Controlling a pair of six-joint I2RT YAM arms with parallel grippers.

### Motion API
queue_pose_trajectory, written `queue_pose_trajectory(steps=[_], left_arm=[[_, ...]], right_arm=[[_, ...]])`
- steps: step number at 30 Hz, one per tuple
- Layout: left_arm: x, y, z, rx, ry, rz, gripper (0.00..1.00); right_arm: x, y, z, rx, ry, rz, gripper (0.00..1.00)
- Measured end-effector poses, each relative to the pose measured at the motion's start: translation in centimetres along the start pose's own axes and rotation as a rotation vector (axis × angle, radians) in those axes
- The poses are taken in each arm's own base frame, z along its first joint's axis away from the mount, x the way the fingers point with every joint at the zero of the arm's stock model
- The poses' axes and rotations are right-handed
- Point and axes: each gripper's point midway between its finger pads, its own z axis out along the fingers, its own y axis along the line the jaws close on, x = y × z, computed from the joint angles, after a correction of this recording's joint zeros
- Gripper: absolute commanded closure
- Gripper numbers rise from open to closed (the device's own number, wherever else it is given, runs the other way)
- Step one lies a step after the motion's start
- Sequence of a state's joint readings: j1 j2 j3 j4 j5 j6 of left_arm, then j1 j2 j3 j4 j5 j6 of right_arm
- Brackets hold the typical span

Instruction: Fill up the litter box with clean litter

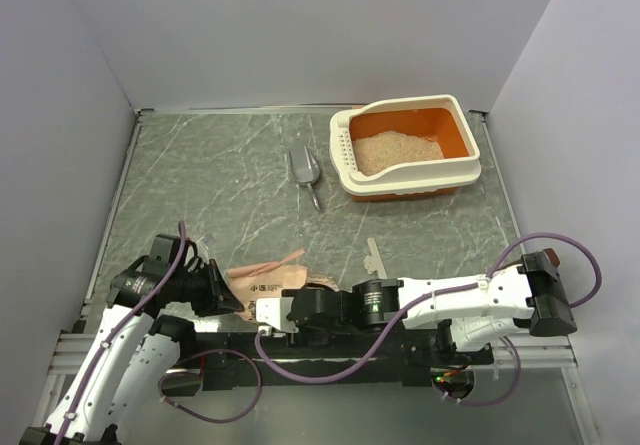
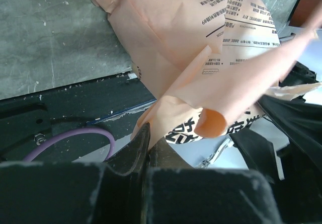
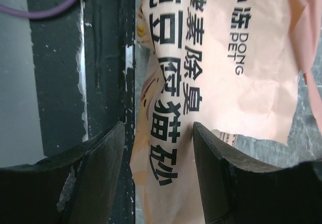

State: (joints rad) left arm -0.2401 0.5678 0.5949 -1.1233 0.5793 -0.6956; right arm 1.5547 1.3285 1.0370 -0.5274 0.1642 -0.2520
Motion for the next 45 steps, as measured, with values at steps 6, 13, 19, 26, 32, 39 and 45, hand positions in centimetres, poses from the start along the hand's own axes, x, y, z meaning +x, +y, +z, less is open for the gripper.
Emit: queue_pose_trajectory(steps=[6,13,19,26,32,39,45], left_arm=[[0.0,0.0,0.1,-0.004,0.009,-0.001,0.99],[0.1,-0.2,-0.1,0.002,0.01,0.025,0.86],[-3.2,-4.0,-4.7,0.027,-0.206,0.212,0.77],[-4.7,-12.3,-11.4,0.315,-0.511,0.61,0.69],[-4.5,-11.9,-7.3,0.432,-0.41,0.727,0.61],[-3.9,-12.2,-4.6,0.552,-0.269,0.779,0.53],[-3.4,-14.2,-3.8,0.584,-0.199,0.844,0.54]], right_arm=[[2.1,0.1,0.7,0.016,0.052,-0.01,0.58],[3.0,-0.5,1.1,0.03,0.068,0.02,1.0],[3.4,-0.9,1.2,0.016,0.074,0.048,1.0],[4.2,-2.6,0.3,-0.046,0.061,0.166,1.0],[5.0,-3.1,-0.6,-0.11,0.058,0.253,1.0],[5.5,-3.2,-0.9,-0.133,0.039,0.335,1.0],[6.0,-3.5,-1.2,-0.133,0.014,0.401,1.0]])
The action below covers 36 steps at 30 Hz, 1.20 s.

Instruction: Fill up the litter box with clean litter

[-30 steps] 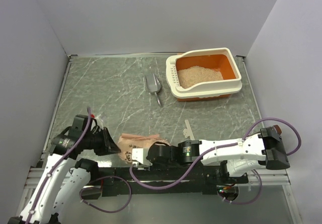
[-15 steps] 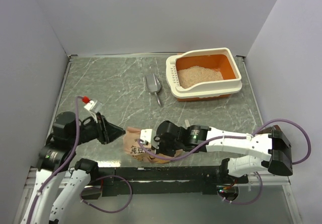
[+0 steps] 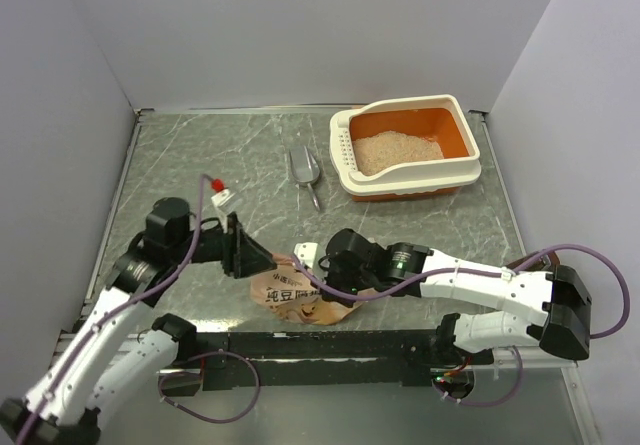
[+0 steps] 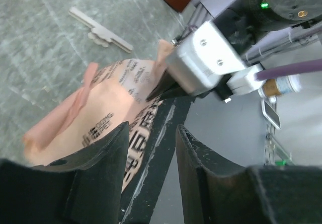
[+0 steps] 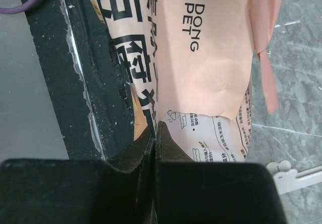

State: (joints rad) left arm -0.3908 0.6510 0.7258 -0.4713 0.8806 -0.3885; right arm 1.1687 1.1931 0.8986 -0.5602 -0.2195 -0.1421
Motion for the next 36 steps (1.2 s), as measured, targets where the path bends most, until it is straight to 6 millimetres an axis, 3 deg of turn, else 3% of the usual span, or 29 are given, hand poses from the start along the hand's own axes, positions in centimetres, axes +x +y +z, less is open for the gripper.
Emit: queue_pose_trajectory(steps=[4,6,10,20,31,36], left_arm=[[-1.3,-0.8,2.6,-0.012,0.063,0.094,0.54],[-1.5,0.3,3.8,-0.064,0.072,0.165,0.54],[-1.0,1.7,4.1,-0.122,0.064,0.263,0.52],[4.1,3.3,4.9,-0.104,0.083,0.389,0.5],[4.9,0.3,6.7,0.01,0.078,0.503,0.45],[6.5,0.5,7.6,0.029,0.122,0.532,0.42]], right_arm=[[0.0,-0.3,0.0,0.001,-0.015,0.038,1.0],[0.1,-0.5,0.0,0.003,-0.017,0.054,1.0],[0.1,-0.7,-0.1,0.004,-0.024,0.078,1.0],[0.4,-0.9,-0.4,-0.001,-0.04,0.128,1.0],[0.5,-0.9,-0.4,-0.007,-0.044,0.149,1.0],[0.6,-0.8,-0.4,-0.012,-0.045,0.155,1.0]])
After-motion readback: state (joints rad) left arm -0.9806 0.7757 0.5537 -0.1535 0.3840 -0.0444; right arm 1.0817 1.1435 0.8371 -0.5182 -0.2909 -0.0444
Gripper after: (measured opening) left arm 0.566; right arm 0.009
